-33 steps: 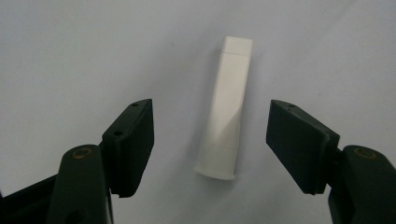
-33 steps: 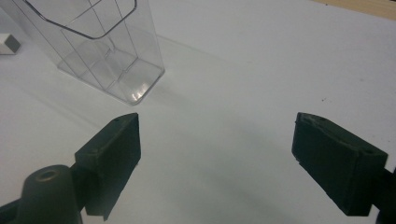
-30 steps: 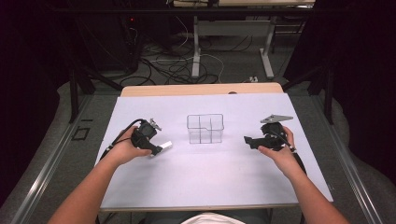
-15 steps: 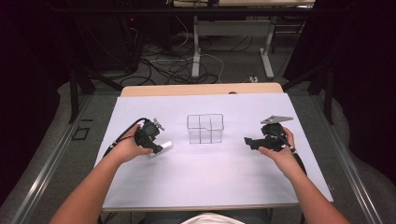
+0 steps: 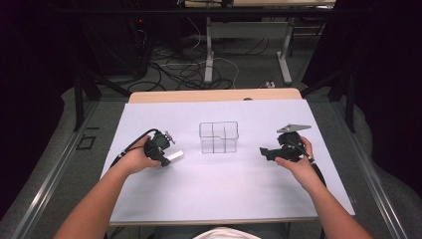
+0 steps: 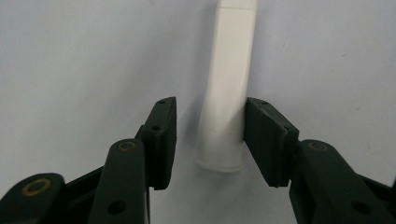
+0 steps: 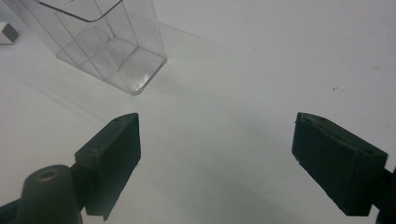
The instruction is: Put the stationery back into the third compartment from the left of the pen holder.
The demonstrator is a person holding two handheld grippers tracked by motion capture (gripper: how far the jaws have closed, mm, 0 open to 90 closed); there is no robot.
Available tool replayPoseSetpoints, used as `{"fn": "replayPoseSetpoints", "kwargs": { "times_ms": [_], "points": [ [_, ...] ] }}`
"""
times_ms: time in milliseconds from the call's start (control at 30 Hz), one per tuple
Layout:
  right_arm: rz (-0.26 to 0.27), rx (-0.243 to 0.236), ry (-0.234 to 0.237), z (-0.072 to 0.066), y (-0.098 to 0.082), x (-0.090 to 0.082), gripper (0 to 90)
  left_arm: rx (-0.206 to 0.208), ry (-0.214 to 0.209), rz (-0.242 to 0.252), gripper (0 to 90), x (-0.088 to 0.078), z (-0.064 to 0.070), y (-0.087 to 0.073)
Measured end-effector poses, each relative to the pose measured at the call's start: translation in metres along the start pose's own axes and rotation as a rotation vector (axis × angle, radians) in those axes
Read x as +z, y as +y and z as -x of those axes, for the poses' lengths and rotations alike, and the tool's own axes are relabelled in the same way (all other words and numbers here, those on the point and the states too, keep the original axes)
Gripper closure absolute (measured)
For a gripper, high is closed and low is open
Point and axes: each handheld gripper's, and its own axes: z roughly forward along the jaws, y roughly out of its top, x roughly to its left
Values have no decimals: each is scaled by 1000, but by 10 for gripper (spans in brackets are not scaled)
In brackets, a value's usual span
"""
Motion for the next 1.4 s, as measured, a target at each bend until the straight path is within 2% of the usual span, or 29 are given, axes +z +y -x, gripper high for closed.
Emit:
{"fn": "replayPoseSetpoints", "kwargs": {
  "times_ms": [400,633,1067,1333,1400],
  "points": [
    [-1,-1,9,-1,0,1,150,25,-8,-47,625,6,2,-1],
    [0,-3,8,-1,0,2,150,23,-24,-50,655,7,2,-1],
    [-1,4,14,-2,0,2,150,73,-24,-59,667,7,2,1],
    [-2,-2,18,-2,0,2,150,88,-37,-51,671,7,0,1],
    [-2,-2,18,-2,0,2,150,87,-19,-52,672,7,0,1]
  ]
}}
